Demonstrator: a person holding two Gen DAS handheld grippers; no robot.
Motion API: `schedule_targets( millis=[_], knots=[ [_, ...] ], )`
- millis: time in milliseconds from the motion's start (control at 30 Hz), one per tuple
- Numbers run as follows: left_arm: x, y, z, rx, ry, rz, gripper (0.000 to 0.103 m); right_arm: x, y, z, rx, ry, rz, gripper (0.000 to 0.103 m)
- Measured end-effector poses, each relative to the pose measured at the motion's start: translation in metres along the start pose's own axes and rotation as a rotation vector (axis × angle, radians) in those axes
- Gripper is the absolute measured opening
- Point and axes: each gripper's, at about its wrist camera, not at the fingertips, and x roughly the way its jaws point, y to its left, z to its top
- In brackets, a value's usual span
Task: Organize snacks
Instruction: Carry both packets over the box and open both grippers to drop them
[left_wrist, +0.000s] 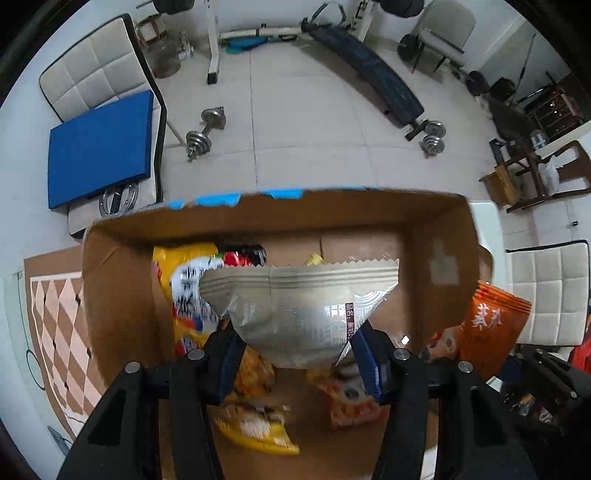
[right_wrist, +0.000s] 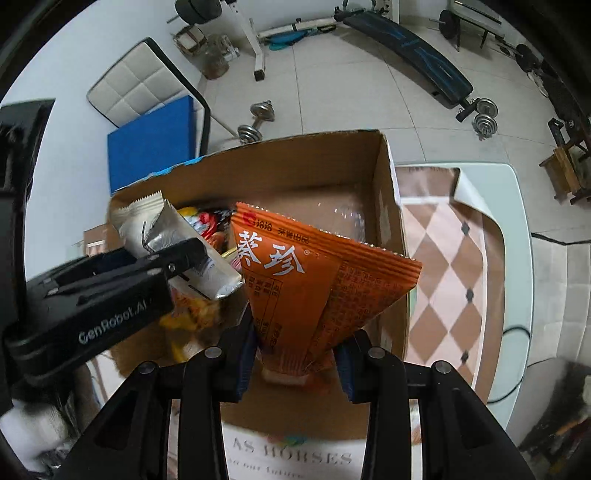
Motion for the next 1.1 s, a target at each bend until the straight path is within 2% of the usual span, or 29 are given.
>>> schedule_targets(
  millis=[167,267,333,367,433,500,600,700,933,1100],
  knots=[
    [0.02,0.005,0.018,0.003,0.06,-0.011,0.052,0.027,0.0,0.021,-0.024,0.04,-0.025,0.04],
    [0.029,0.008,0.023,-0.011,0.089,-0.021,0.054,0.041,0.0,0.03,-0.02,0.073,-0.003,0.041],
    [0.031,0.01,0.024,-0.026,0.089,-0.035,0.054,0.049,-0.002,0.035,-0.009,0.093,-0.002,0.054],
    [0.031,0.011,0.024,-0.028,0.089,-0.033,0.054,0.052,-0.002,0.037,-0.011,0.098,-0.009,0.073],
    [0.03,0.011,0.024,-0.023,0.093,-0.007,0.077,0.055,-0.002,0.04,-0.011,0.096,-0.014,0.083],
    [0.028,0.011,0.024,-0.029,0.082,-0.014,0.086,0.057,-0.003,0.041,-0.008,0.103,-0.014,0.083],
    [0.025,0.011,0.02,-0.03,0.076,-0.013,0.086,0.058,-0.003,0.041,-0.001,0.106,-0.014,0.087],
    [0.022,0.013,0.017,-0.028,0.068,-0.005,0.094,0.058,-0.003,0.04,0.007,0.104,-0.029,0.088],
    [0.009,0.017,0.005,-0.033,0.044,-0.026,0.094,0.04,-0.002,0.024,0.008,0.072,-0.045,0.091],
    [-0.016,0.02,-0.02,-0.039,-0.042,0.011,0.094,0.021,0.002,0.005,-0.018,0.014,-0.072,0.092]
  ],
)
